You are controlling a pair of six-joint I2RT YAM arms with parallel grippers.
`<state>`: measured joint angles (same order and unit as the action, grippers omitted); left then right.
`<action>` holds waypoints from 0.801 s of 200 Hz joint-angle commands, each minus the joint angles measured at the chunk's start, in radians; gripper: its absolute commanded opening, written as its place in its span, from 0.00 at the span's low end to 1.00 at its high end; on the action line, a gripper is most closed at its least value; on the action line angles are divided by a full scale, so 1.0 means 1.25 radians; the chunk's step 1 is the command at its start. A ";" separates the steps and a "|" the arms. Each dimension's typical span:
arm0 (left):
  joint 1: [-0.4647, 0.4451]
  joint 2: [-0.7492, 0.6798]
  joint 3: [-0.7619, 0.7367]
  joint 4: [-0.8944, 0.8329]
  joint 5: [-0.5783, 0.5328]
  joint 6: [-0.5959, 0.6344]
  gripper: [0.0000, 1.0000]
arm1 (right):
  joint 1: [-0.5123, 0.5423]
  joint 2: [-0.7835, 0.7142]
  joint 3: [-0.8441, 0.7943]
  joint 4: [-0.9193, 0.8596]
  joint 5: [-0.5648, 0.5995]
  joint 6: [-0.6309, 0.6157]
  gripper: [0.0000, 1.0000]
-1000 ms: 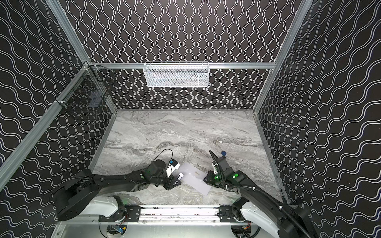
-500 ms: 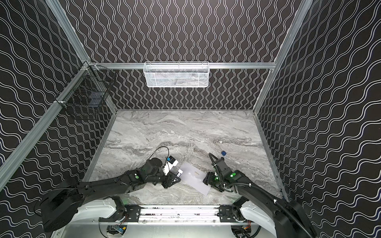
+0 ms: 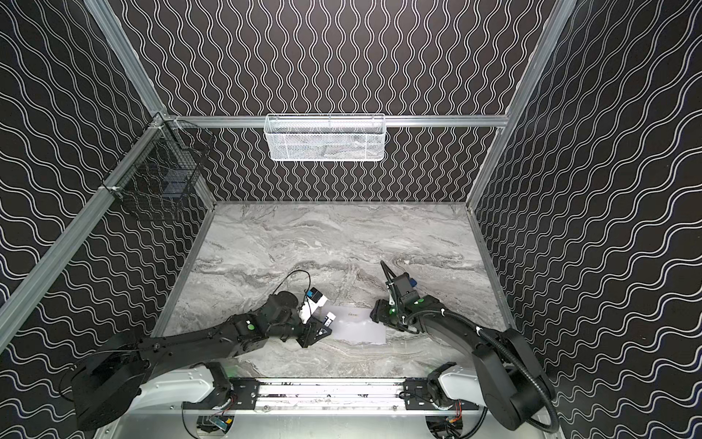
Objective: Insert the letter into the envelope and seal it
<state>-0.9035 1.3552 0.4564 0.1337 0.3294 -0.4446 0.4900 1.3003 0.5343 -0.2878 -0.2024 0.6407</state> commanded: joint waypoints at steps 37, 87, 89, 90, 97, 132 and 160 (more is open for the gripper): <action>0.002 -0.011 0.009 0.011 -0.006 0.014 0.00 | -0.014 0.051 0.015 -0.037 -0.007 -0.050 0.62; 0.002 -0.056 0.020 0.014 -0.025 0.104 0.00 | -0.039 -0.139 0.108 -0.178 -0.163 -0.138 0.67; 0.002 -0.058 0.022 0.015 -0.026 0.110 0.00 | -0.039 -0.149 0.111 -0.179 -0.177 -0.142 0.67; 0.002 -0.059 0.023 0.015 -0.027 0.113 0.00 | -0.039 -0.153 0.113 -0.180 -0.187 -0.143 0.67; 0.001 -0.064 0.033 0.011 -0.027 0.136 0.00 | -0.039 -0.182 0.123 -0.186 -0.241 -0.155 0.67; -0.003 -0.068 0.104 -0.037 0.007 0.253 0.00 | -0.032 -0.253 0.161 -0.190 -0.473 -0.261 0.67; -0.023 -0.067 0.153 -0.093 0.022 0.323 0.00 | -0.022 -0.282 0.180 -0.100 -0.551 -0.254 0.67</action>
<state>-0.9161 1.2697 0.6094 0.0681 0.3248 -0.1673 0.4515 0.9661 0.7322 -0.4866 -0.7235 0.3702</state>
